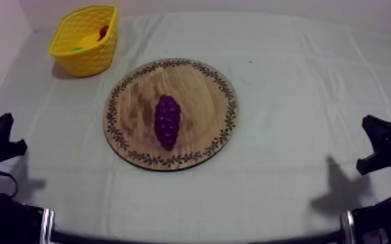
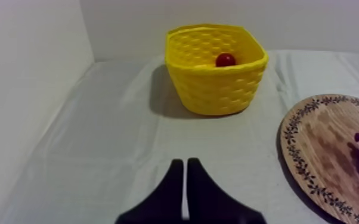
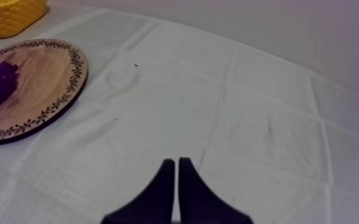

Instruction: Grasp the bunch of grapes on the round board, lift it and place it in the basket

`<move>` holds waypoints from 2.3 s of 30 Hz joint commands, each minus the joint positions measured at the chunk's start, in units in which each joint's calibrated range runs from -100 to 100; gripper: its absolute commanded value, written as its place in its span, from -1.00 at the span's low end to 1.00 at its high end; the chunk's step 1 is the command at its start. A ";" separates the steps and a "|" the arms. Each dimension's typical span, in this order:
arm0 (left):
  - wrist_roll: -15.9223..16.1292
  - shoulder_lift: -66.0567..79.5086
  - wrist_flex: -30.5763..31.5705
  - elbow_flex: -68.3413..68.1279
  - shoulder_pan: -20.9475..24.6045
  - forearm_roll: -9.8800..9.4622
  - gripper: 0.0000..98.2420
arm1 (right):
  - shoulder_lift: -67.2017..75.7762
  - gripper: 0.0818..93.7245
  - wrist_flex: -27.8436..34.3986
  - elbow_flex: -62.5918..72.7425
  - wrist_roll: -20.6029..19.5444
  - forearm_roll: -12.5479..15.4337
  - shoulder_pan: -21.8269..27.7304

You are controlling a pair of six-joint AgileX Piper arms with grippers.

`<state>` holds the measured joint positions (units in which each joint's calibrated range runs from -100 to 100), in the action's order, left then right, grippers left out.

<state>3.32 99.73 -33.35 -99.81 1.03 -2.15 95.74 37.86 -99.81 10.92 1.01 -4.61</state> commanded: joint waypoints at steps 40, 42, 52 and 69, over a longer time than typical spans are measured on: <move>-13.02 -30.34 -19.11 43.38 -14.34 -9.01 -1.00 | 0.01 -0.99 -0.04 0.03 -0.01 -0.01 0.02; -14.79 -33.83 -21.32 47.79 -16.29 -10.56 -1.00 | 0.01 -0.99 -0.04 0.03 -0.01 -0.01 0.02; -18.64 -49.38 -29.81 65.99 -20.77 -12.29 -1.00 | 0.01 -0.99 -0.04 0.03 0.00 -0.01 0.02; -22.71 -70.77 -39.73 86.92 -26.19 -12.32 -1.00 | 0.01 -0.99 -0.04 0.03 -0.01 -0.01 0.02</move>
<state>-19.09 31.60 -72.63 -14.54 -25.02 -14.51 95.74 37.86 -99.81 10.92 1.01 -4.61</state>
